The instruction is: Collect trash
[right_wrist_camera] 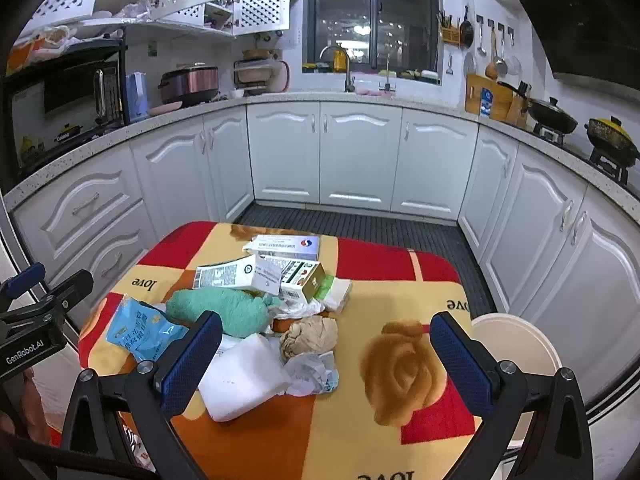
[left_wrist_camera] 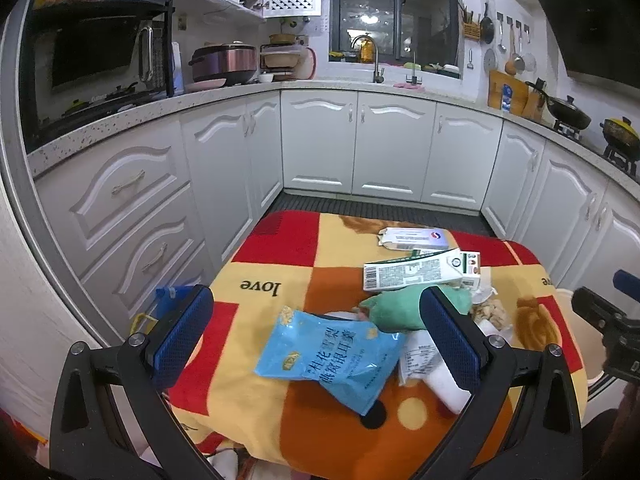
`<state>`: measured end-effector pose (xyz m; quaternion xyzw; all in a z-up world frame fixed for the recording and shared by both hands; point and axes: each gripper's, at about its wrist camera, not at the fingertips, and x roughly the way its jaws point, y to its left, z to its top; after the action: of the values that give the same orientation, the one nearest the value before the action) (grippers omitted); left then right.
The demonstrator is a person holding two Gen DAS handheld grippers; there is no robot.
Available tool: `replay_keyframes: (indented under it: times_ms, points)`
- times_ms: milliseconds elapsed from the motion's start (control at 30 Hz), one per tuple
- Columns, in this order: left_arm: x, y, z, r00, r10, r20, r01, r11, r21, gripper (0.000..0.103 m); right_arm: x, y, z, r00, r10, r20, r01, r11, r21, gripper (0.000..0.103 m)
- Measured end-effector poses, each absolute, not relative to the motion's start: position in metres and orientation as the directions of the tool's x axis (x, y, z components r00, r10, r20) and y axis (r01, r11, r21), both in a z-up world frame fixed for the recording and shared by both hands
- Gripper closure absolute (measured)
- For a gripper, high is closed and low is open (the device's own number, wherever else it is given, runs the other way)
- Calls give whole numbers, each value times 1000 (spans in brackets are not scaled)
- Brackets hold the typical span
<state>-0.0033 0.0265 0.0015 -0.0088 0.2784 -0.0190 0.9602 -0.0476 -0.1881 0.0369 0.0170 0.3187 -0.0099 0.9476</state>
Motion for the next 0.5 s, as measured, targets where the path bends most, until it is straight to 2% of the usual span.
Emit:
replay_keyframes:
  times_ms: [200, 400, 500]
  points:
    - [8, 25, 1, 840, -39, -541, 15, 999, -48, 1, -42, -193, 33, 783, 22, -622, 9, 999, 47, 0]
    - [13, 18, -2, 838, -22, -546, 5, 999, -33, 1, -44, -201, 30, 806, 75, -587, -28, 996, 90, 0]
    - [18, 16, -3, 830, -21, -557, 4, 1000, -31, 1, -39, -201, 24, 785, 80, -614, -34, 996, 86, 0]
